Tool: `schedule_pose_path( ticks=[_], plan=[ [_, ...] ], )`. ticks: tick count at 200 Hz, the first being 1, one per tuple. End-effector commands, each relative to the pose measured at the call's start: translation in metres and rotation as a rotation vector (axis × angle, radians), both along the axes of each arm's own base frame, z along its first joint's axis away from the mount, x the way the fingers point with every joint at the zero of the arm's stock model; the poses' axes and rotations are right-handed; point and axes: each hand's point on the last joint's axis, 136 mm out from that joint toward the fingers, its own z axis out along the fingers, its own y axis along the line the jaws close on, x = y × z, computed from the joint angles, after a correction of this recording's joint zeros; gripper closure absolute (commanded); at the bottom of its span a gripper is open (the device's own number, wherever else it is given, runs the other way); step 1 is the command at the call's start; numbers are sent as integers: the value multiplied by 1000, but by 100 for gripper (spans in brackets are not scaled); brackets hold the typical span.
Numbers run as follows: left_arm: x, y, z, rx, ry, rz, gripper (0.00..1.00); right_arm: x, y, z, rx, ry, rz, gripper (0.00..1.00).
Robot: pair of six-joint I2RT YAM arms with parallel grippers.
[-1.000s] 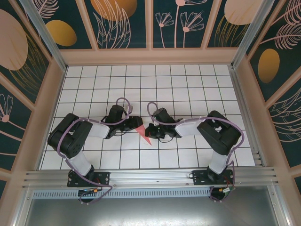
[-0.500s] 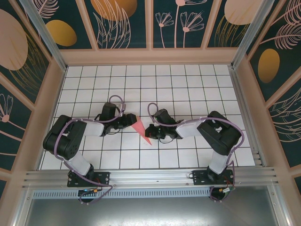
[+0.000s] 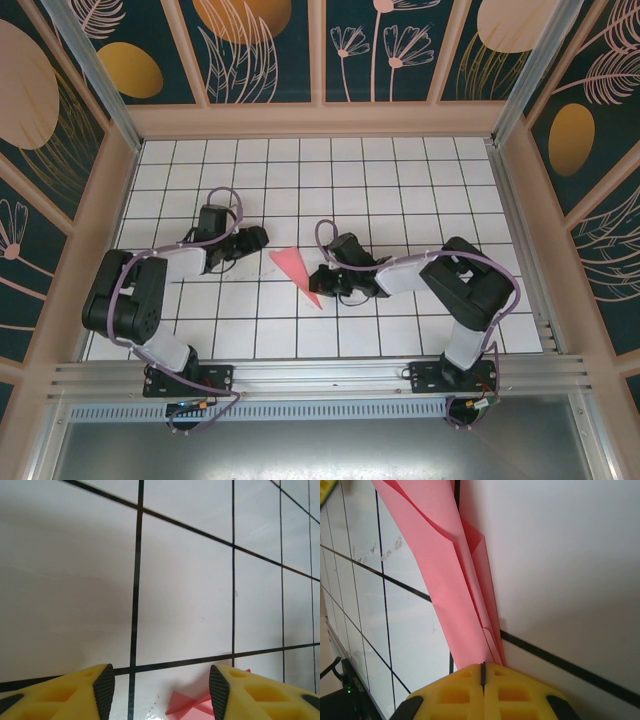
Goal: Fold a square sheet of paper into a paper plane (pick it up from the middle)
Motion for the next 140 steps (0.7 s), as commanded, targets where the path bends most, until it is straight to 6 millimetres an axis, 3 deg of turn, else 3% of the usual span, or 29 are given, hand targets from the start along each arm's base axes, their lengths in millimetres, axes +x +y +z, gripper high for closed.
schedule_pose_path(
  ticks=[1, 46, 84, 102, 115, 140],
  plan=[
    [-6, 2, 25, -2, -22, 1, 43, -35, -35, -38, -156, 149, -70, 100],
    [-45, 1, 41, -82, 29, 65, 42, -24, -34, -17, -132, 108, -377, 100],
    [-80, -13, 39, -49, 65, 66, 40, -21, -6, 30, 12, -20, -367, 97],
    [-90, -17, 36, -42, 77, 67, 39, -15, -18, 47, 20, -85, -408, 95],
    [-94, -19, 32, -13, 90, 66, 38, -12, -31, 55, 19, -120, -437, 88],
    [-102, -30, 26, 70, 126, 50, 36, -6, -59, 55, -12, -140, -474, 84]
  ],
)
